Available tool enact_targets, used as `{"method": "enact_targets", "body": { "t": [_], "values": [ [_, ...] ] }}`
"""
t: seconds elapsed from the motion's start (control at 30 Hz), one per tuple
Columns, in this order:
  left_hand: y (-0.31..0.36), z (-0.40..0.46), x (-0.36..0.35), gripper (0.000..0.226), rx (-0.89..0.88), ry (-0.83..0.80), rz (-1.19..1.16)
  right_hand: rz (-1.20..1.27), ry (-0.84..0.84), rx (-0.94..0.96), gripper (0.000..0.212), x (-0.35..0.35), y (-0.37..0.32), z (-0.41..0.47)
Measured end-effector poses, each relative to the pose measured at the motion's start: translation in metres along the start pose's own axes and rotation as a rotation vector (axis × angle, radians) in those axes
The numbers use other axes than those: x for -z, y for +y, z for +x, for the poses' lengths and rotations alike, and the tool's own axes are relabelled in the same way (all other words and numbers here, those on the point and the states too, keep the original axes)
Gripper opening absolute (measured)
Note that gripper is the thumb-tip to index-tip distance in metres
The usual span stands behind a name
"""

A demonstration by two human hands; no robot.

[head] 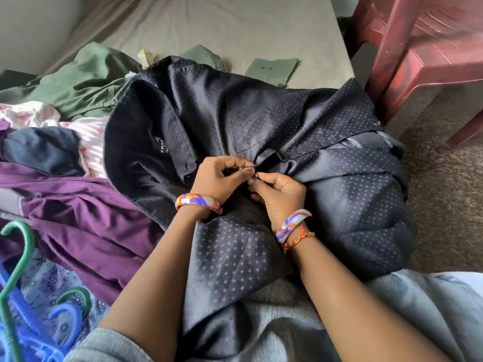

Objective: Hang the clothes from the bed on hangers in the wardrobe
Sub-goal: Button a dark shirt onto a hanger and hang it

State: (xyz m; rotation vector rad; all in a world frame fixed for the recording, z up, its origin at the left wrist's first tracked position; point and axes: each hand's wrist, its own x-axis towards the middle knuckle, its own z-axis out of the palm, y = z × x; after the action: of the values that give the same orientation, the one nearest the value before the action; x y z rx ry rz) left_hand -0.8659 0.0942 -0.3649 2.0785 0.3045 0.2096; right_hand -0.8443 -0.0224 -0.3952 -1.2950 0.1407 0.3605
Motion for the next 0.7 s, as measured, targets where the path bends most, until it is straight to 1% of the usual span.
{"method": "enact_targets", "body": {
  "t": [0.07,0.1,0.17,0.27,0.33,0.4,0.47,0.53,0.7],
  "values": [
    [0.0012,-0.0016,-0.0002,0.009,0.011,-0.028,-0.012,-0.109,0.025,0.062,0.019,0.0002,0.0017,0.0038],
    [0.0015,-0.0021,0.0,0.009,0.013,-0.03,-0.013,-0.185,0.032,0.104,0.02,0.0003,0.0025,0.0053],
    [0.0012,-0.0028,0.0,0.012,0.001,-0.015,-0.001,-0.282,0.036,0.16,0.016,0.0004,0.0029,0.0065],
    [0.0016,-0.0026,-0.0013,0.017,-0.039,0.021,0.07,-0.306,0.026,0.175,0.012,0.0011,0.0029,0.007],
    [0.0011,-0.0016,-0.0021,0.016,-0.054,0.059,0.13,-0.271,-0.012,0.164,0.015,0.0008,0.0045,0.0071],
    [0.0012,-0.0001,-0.0029,0.013,-0.069,0.106,0.189,-0.183,-0.053,0.125,0.02,-0.001,0.0056,0.0062],
    [0.001,0.0017,-0.0047,0.012,-0.121,0.157,0.256,-0.101,-0.087,0.087,0.023,-0.0028,0.0054,0.0055],
    [0.0007,0.0029,-0.0066,0.011,-0.186,0.204,0.322,-0.041,-0.113,0.044,0.024,-0.0041,0.0055,0.0059],
    [0.001,0.0022,-0.0078,0.012,-0.268,0.262,0.418,0.074,-0.13,-0.058,0.024,-0.0069,0.0025,0.007]
  ]
}}
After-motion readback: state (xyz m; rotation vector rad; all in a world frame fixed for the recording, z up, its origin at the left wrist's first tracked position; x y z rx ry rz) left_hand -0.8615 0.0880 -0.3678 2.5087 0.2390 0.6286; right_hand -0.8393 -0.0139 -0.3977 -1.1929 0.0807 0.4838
